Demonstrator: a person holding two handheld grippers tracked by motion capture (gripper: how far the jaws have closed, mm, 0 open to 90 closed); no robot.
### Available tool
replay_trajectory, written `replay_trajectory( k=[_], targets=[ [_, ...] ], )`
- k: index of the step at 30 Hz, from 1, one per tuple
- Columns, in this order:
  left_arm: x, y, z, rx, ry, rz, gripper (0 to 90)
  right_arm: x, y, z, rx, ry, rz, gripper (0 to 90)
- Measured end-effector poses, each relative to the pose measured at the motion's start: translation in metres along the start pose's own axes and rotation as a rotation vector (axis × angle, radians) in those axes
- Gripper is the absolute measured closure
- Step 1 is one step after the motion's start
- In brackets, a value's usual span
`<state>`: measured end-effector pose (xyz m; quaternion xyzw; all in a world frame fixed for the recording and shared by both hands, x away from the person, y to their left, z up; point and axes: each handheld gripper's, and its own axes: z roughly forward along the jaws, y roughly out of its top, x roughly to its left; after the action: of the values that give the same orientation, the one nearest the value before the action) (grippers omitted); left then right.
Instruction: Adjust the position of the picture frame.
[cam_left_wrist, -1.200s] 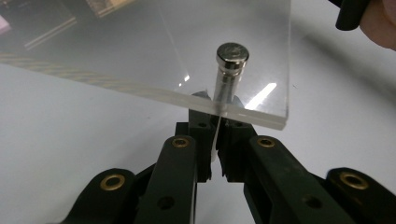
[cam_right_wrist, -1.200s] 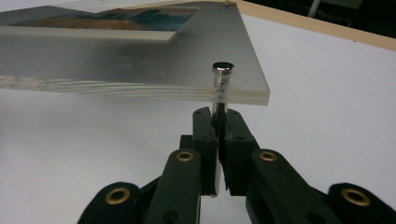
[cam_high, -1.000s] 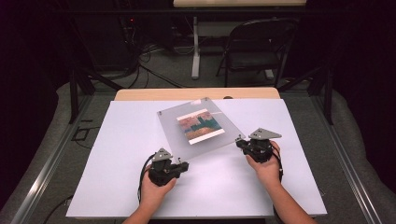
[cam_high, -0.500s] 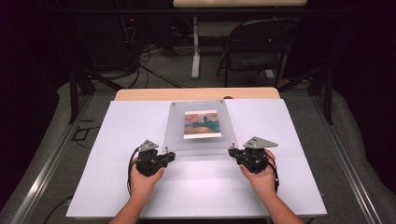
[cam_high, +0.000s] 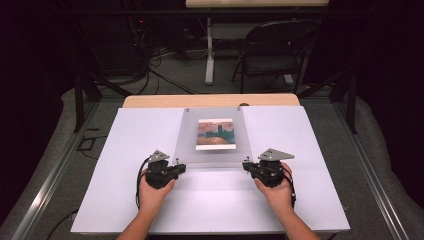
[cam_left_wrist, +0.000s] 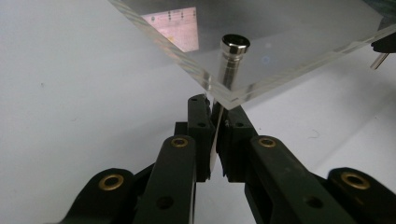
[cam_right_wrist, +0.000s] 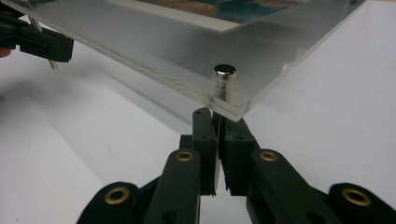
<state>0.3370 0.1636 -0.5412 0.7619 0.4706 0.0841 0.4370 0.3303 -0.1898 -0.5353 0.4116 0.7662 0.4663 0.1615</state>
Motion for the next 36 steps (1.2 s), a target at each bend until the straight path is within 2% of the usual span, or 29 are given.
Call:
replay_trajectory(
  k=[27,36],
  targets=[
    [0.006,-0.002,0.01,0.029,0.008,-0.011,84.1,-0.004,-0.003,0.011,0.026,-0.015,-0.018,85.5],
    [0.011,-0.001,0.014,0.03,0.015,-0.032,83.6,-0.006,-0.002,0.017,0.026,-0.017,-0.012,85.5]
  ],
)
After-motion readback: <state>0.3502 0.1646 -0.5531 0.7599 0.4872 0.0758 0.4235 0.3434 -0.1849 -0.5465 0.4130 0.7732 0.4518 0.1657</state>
